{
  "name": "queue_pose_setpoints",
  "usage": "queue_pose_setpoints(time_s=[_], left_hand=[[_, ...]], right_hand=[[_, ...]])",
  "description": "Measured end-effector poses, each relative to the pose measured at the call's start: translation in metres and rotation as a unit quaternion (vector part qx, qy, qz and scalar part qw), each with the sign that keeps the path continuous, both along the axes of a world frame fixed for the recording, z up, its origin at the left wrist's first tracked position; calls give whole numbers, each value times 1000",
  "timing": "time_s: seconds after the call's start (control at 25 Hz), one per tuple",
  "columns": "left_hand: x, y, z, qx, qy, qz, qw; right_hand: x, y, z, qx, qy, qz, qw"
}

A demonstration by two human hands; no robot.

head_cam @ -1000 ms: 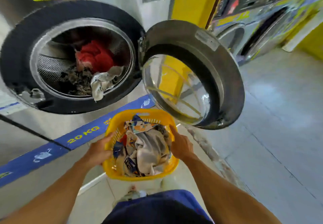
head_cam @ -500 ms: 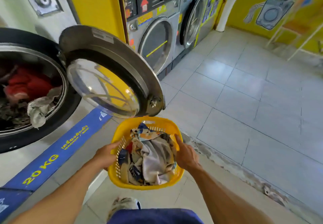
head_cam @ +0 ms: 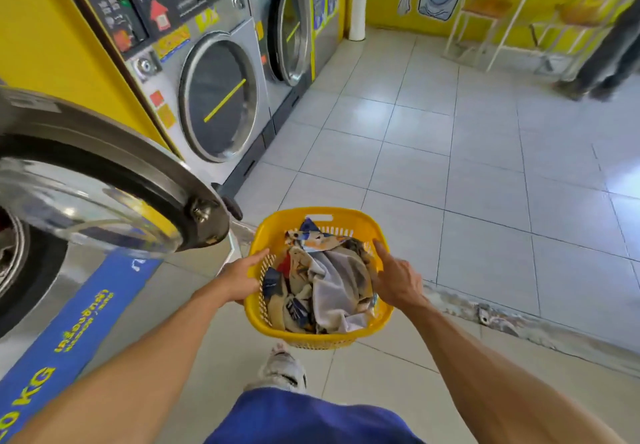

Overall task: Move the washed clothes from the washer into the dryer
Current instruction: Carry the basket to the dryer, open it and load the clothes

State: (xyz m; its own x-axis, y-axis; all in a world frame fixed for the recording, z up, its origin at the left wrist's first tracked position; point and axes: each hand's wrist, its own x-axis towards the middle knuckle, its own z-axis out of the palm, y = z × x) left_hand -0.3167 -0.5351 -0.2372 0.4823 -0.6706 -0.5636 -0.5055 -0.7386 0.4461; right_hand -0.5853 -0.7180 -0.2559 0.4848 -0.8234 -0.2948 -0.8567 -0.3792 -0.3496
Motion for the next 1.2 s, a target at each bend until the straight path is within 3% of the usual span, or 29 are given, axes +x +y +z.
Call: queue_pose_setpoints(time_s=[0.68,0.84,1.2], left_hand=[[8,-359,-17,11,53,-153,987],[9,-421,-12,16,51,-156,986],[43,-517,19,11,-3,-53,999]], right_hand=[[-30,-263,-5,1,3,-170,985],[-32,-331,-3,-4,1,-162,987],[35,-487,0,3,-9,-50,999]])
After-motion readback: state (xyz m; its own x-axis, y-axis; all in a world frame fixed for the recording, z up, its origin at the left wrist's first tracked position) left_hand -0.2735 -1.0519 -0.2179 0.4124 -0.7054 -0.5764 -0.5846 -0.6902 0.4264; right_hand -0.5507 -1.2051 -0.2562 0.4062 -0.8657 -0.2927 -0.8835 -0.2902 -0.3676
